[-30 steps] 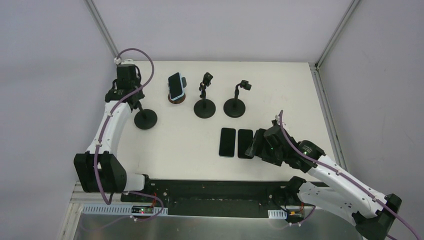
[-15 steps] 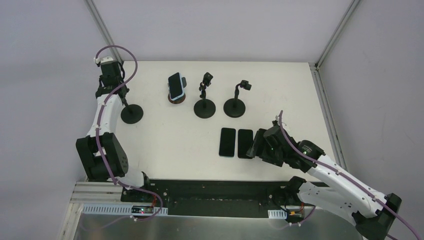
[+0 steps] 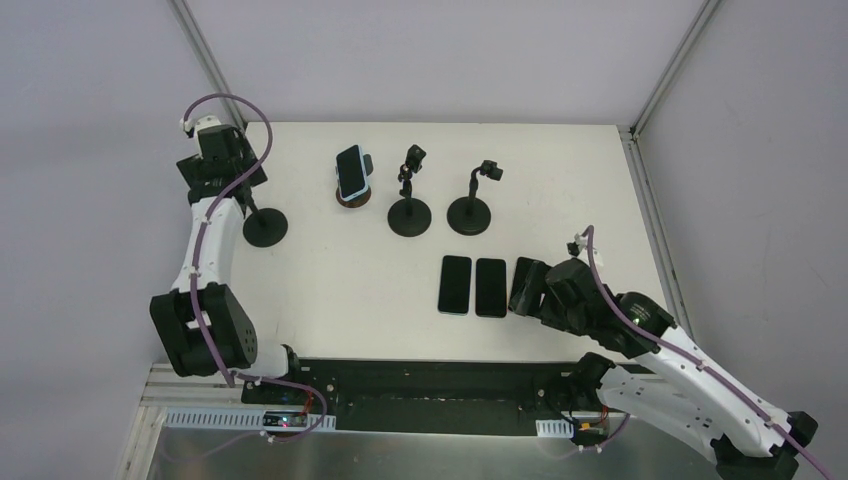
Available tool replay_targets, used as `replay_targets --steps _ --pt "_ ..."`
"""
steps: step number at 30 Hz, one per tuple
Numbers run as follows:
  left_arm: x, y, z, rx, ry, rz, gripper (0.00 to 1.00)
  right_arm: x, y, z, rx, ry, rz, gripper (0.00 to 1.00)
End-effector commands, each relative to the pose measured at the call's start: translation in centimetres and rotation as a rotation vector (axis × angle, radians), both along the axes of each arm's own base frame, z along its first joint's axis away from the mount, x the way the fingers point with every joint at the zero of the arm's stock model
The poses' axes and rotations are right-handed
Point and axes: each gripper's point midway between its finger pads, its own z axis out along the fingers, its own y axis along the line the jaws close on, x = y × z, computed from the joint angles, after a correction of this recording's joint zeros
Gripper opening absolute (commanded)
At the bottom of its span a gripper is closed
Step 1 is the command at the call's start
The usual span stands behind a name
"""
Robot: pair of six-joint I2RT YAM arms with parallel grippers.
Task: Remove the phone from the phone stand
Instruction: Move the phone stand to the center of the board, then remove the phone from the phone stand.
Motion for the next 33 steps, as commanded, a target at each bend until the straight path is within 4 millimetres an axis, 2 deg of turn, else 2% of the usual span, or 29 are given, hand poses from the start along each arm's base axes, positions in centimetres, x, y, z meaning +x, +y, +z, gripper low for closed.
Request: replay_targets --steps 1,3,5,10,14,16,21,23,27,30,33 --pt "-3.4 0.0 3.5 0.019 -0.059 0.058 0.92 0.1 -1.1 0.6 -0.044 -0.027 -0.013 0.95" --pt "-4.6 -0.8 3.3 -0.009 -0.041 0.035 0.92 0.1 -1.1 0.5 -0.046 -0.024 -0.015 0.95" --pt "-5.7 -2.1 2.8 -0.050 -0.020 -0.018 0.99 0.2 -1.0 0.6 -0.046 -0.025 -0.011 0.95" --pt "-7.3 -6.8 2.3 -0.198 -0.029 -0.206 0.99 0.3 -0.6 0.8 -0.050 -0.014 0.004 0.95" --pt "-9.6 -8.6 2.5 -0.270 -0.030 -0.237 0.99 0.2 -0.4 0.3 -0.056 0.005 0.008 0.95" --pt "-10.0 -10.4 2.0 -0.331 -0.041 -0.288 0.99 0.3 -0.1 0.1 -0.045 0.008 0.006 0.95" --pt "-10.3 -14.8 -1.1 -0.301 0.076 -0.398 0.99 0.3 0.8 -0.5 -0.024 0.025 0.021 0.95" --pt "-10.1 -17.5 -2.5 -0.289 0.136 -0.460 0.99 0.3 0.9 -0.6 -0.025 0.037 0.022 0.95" --pt "-9.6 -23.1 -4.8 -0.438 0.234 -0.555 0.99 0.2 1.2 -1.0 -0.021 0.053 0.021 0.95" --pt "-8.8 -23.9 -5.9 -0.491 0.295 -0.534 0.99 0.0 1.3 -1.3 -0.019 0.071 0.021 0.95" --pt "-8.7 -23.7 -5.3 -0.483 0.277 -0.541 0.99 -0.2 1.2 -1.7 -0.022 0.081 0.018 0.95"
